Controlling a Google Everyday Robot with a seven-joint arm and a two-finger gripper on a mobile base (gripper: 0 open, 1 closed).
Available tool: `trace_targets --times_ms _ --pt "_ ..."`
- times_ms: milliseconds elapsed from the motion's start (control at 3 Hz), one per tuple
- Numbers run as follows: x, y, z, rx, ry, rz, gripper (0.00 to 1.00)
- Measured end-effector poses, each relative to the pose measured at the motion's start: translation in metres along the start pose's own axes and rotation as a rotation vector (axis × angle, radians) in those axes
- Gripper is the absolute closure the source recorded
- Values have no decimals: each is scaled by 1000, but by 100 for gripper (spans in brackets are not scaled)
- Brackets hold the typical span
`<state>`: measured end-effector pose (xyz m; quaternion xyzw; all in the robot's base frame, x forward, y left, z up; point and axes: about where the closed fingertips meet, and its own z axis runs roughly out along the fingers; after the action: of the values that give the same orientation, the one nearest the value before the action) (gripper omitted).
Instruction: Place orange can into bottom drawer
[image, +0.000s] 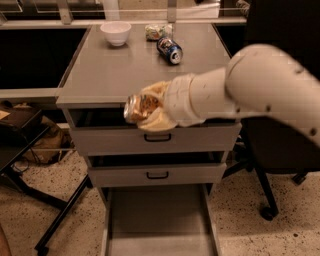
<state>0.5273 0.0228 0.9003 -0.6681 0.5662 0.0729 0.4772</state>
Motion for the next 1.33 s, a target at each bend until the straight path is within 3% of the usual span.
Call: trace_targets --times_ms 333,667,1000,1333 --pt "28 57 46 -5 -24 137 100" --pt "57 130 81 -14 10 228 100" --pt "57 130 81 -14 10 228 100" --pt "74 145 96 -15 21 253 100"
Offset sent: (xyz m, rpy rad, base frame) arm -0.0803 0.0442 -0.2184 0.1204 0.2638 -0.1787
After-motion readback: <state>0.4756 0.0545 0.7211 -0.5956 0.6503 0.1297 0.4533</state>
